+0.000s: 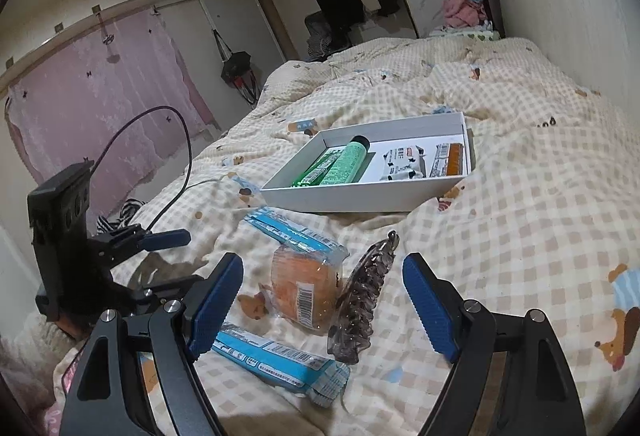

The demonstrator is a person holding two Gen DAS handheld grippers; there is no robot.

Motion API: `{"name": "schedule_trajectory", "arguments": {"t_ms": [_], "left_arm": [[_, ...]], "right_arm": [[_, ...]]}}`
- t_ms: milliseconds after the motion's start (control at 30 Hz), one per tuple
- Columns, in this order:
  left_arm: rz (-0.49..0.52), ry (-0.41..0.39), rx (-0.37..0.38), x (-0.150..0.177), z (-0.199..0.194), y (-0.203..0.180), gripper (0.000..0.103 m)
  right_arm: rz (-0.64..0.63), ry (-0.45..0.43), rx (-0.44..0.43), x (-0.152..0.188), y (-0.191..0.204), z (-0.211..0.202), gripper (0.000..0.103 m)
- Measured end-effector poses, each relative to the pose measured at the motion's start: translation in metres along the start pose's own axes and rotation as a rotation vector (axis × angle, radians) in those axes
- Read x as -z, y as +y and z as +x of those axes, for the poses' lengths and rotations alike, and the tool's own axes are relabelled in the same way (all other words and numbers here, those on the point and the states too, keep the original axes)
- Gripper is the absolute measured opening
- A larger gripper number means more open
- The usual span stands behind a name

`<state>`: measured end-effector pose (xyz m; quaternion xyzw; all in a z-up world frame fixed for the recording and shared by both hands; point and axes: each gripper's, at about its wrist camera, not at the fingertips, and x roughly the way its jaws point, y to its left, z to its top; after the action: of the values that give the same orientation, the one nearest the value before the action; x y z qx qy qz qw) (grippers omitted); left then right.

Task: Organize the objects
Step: 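Withdraw both tools from the box back toward the pile, then move the left gripper toward the bread roll in the pile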

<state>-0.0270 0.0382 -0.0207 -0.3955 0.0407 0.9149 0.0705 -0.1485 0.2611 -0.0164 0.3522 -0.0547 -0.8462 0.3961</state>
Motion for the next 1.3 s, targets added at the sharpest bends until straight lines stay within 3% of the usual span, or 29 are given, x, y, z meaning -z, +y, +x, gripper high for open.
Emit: {"name": "schedule_trajectory", "arguments": {"t_ms": [200,300,867,1133,1300], "left_arm": [[0.025,0.089,-0.069,0.000,0.020,-0.003,0.080],[0.046,0.124,-0.067,0.001,0.028,-0.006,0.080],[0.044,0.163,-0.068,0.002,0.033,-0.005,0.080],[0.021,0.225,-0.068,0.006,0.041,-0.002,0.080],[0.024,0.216,-0.063,0.006,0.040,-0.003,0.079]], "right_arm": [[0.083,0.006,-0.033,0.000,-0.017,0.002,0.083],[0.090,0.005,-0.034,0.000,-0.018,0.001,0.083],[0.105,-0.003,-0.041,0.001,-0.020,0.000,0.083],[0.106,-0.004,-0.043,0.001,-0.020,-0.001,0.083],[0.106,-0.004,-0.042,0.001,-0.020,-0.001,0.083]]}}
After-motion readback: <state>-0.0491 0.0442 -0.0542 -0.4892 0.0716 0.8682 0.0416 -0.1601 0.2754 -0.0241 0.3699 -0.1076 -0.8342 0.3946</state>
